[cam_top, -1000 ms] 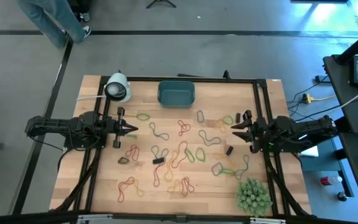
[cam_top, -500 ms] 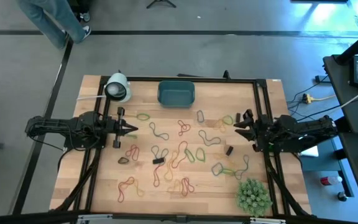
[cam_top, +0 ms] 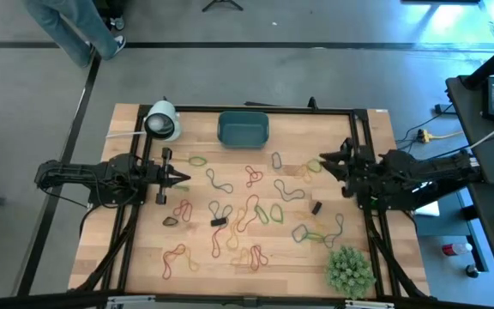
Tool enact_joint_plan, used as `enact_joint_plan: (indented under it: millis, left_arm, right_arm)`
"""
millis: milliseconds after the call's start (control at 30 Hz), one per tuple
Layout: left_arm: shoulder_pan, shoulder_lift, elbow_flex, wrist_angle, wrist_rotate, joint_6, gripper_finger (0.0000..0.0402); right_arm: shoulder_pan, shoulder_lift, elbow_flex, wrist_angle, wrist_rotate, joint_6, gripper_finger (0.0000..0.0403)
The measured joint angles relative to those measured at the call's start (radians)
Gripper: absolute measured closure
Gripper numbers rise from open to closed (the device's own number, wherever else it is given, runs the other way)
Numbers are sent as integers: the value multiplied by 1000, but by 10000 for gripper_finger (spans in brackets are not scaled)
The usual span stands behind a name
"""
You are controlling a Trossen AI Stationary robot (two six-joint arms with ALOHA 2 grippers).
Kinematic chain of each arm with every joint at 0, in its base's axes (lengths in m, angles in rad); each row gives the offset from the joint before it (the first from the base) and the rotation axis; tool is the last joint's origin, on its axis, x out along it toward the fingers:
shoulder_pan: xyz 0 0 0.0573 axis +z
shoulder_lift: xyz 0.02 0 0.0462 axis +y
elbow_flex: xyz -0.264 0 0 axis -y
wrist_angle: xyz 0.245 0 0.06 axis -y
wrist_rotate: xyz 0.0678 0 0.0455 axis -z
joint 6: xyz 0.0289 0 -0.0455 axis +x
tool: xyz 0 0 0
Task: Pick and place rubber bands into bin
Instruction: Put the black rubber band into the blue bin
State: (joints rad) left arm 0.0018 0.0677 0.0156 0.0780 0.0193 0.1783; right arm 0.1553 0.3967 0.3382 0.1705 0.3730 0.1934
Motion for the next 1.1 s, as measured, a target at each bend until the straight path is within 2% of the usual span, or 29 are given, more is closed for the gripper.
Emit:
enact_joint_plan:
  millis: [133, 267, 400, 533, 600, 667, 867, 967, 1033, 1100]
  left_arm:
    - [0, 0, 0, 0, 0, 0, 400]
    - [0, 0, 0, 0, 0, 0, 400]
    - [0, 0, 0, 0, 0, 0, 400]
    - [0, 0, 0, 0, 0, 0, 400]
    - [0, 0, 0, 0, 0, 0, 400]
    - [0, 0, 0, 0, 0, 0, 400]
    - [0, 0, 0, 0, 0, 0, 400]
    - [0, 0, 0, 0, 0, 0, 400]
    - [0, 0, 0, 0, 0, 0, 400]
    - [0, 0, 0, 0, 0, 0, 400]
  right_arm:
    - [-39, 180, 178, -119, 80, 106, 279]
    - [-81, 333, 334, -145, 94, 160, 279]
    - [-114, 458, 470, -145, 91, 85, 279]
    - [-140, 567, 593, -148, 91, -72, 279]
    - [-165, 614, 650, -179, 109, -59, 279]
    - [-204, 660, 715, -272, 128, 31, 279]
    - [-378, 780, 871, -813, 120, 372, 279]
    - [-471, 819, 872, -979, 22, 490, 279]
    - [-530, 844, 858, -1063, -63, 527, 279]
    - [-576, 870, 832, -1136, -98, 542, 279]
